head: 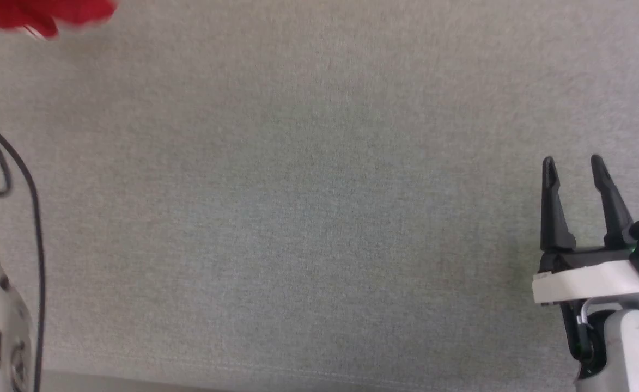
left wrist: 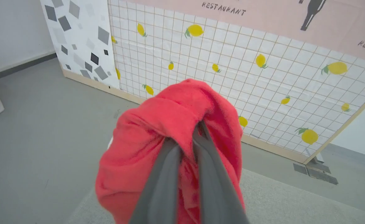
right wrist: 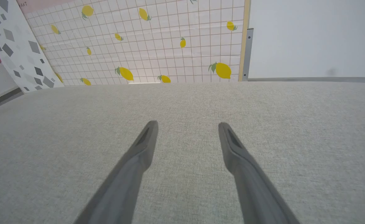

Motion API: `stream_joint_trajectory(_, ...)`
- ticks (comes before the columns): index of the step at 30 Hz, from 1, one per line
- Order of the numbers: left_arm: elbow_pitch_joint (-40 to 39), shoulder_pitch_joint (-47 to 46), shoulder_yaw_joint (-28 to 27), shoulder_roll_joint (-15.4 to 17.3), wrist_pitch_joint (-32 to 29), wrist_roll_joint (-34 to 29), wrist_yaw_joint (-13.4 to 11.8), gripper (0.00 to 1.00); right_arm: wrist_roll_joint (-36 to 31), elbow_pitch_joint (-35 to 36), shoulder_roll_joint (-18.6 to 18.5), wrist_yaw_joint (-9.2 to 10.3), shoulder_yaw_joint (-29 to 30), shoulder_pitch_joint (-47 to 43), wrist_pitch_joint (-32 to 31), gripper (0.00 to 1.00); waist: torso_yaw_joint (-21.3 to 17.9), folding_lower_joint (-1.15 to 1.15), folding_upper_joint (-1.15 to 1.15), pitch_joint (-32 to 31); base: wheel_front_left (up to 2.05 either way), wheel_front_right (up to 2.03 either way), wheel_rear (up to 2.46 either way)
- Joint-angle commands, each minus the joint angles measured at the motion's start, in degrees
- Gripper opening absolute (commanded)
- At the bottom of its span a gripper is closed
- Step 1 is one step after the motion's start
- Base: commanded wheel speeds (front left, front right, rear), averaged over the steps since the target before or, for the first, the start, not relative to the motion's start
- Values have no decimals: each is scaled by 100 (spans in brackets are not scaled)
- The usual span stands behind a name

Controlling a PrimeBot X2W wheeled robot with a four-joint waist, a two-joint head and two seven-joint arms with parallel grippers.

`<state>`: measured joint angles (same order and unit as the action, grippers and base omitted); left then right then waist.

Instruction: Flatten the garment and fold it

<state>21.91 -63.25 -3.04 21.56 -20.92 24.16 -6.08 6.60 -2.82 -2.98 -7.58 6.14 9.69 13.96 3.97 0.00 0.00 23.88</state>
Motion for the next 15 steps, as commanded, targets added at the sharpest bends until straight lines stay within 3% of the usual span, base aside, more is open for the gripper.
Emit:
stream_joint_trajectory(1, 21, -224, 47, 47, 73, 2, 129, 0, 73, -64, 8, 9, -12, -59, 53, 100, -57, 0, 0, -411, 0, 0, 0)
stream_joint_trajectory(7, 192, -610, 357, -23, 151, -9, 467, 0, 247, -319, 9, 9, 1, -112, 90, 100, -210, 0, 0, -909, 0, 0, 0)
stream_joint_trajectory(15, 286, -654, 871, -683, 178, 179, 826, 0, 380, -442, 10, 9, 161, -188, 102, 100, -579, 0, 0, -1456, 0, 0, 0)
